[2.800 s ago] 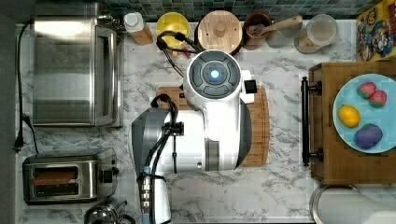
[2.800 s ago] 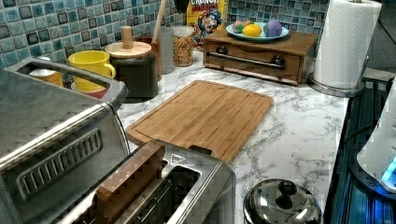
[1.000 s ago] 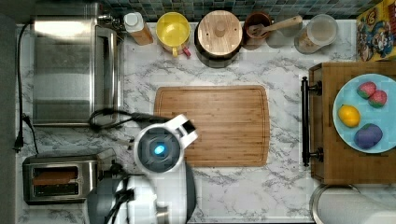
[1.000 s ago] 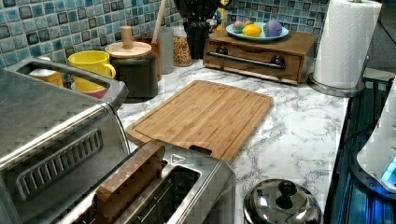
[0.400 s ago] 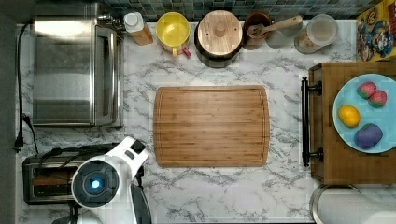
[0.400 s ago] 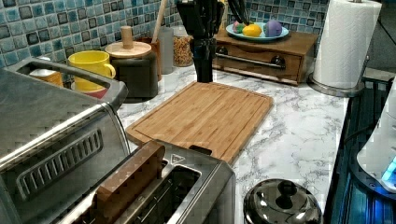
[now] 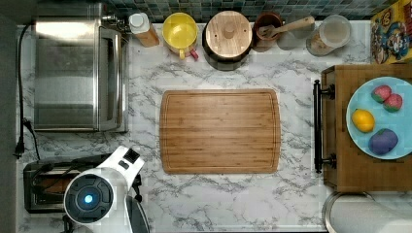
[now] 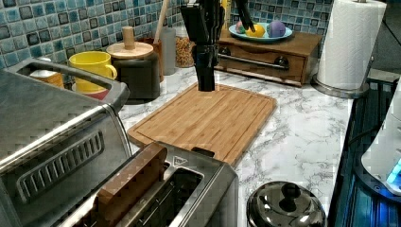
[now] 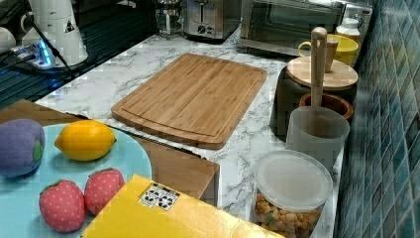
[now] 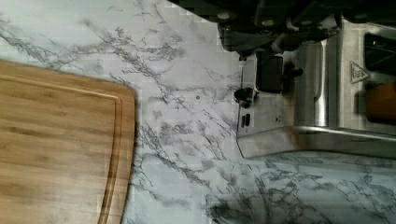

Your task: Turn on the toaster.

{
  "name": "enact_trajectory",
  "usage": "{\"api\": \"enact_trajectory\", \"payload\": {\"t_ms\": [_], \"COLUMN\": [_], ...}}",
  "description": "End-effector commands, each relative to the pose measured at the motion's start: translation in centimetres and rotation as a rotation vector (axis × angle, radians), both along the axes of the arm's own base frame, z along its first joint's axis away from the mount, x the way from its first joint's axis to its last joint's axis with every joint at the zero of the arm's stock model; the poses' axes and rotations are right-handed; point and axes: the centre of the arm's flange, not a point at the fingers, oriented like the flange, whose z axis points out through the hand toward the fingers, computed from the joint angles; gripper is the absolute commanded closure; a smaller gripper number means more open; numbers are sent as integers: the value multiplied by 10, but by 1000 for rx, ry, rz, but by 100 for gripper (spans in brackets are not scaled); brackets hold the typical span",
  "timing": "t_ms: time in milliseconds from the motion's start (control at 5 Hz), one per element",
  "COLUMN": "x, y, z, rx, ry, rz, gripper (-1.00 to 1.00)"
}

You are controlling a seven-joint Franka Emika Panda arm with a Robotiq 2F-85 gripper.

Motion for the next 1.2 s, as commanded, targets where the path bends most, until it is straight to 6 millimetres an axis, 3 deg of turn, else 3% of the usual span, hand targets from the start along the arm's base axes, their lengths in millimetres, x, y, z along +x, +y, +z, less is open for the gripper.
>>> {"api": "enact_trajectory", "payload": {"t_ms": [200, 400, 800, 1200], "x": [-17, -21, -11, 4], "y": [39, 52, 69, 54], "z": [-22, -17, -37, -46], "rx": [112, 142, 36, 28], "ry": [42, 35, 27, -12], "rz": [46, 58, 40, -94], "gripper": [100, 100, 100, 100]}}
